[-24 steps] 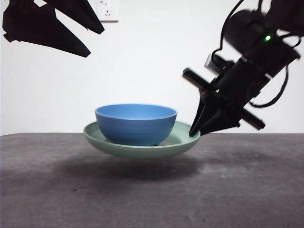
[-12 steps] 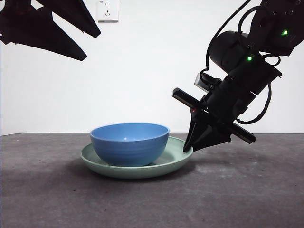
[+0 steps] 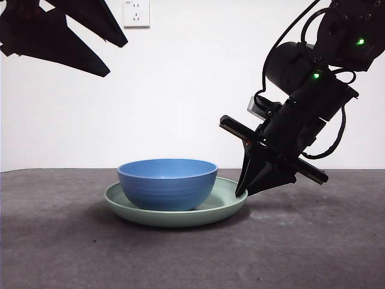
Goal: Pick up the blue bowl, put it on the green plate, put it on desk
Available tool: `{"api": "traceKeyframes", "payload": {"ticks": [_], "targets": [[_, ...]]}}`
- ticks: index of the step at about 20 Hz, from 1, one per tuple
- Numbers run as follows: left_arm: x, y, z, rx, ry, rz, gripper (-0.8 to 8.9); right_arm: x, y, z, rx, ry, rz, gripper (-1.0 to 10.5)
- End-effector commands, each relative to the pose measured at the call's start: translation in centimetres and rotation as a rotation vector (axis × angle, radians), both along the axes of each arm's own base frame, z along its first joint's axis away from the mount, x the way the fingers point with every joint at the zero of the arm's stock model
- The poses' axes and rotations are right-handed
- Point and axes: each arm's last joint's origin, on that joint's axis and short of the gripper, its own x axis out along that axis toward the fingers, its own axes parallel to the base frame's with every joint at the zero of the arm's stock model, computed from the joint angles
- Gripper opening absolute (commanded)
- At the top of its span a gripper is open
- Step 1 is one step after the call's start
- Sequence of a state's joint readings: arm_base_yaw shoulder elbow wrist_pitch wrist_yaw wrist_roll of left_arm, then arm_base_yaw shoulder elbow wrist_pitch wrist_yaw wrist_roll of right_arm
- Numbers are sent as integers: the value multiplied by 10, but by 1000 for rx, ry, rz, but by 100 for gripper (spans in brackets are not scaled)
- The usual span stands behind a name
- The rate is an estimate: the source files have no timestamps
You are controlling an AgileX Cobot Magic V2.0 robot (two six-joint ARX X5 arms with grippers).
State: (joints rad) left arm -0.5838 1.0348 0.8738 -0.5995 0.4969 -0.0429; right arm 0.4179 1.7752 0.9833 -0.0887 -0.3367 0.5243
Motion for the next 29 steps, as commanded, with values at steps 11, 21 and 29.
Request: {"api": "traceKeyframes", "payload": {"ticks": [11, 21, 29], "targets": [[1, -2, 3, -10, -7, -8, 226, 1, 2, 14, -2, -42, -9, 223], [1, -2, 3, -10, -8, -8, 226, -34, -15, 81, -81, -206, 74, 225], [1, -2, 3, -11, -8, -8, 226, -94, -33, 136, -120, -306, 231, 225]]}}
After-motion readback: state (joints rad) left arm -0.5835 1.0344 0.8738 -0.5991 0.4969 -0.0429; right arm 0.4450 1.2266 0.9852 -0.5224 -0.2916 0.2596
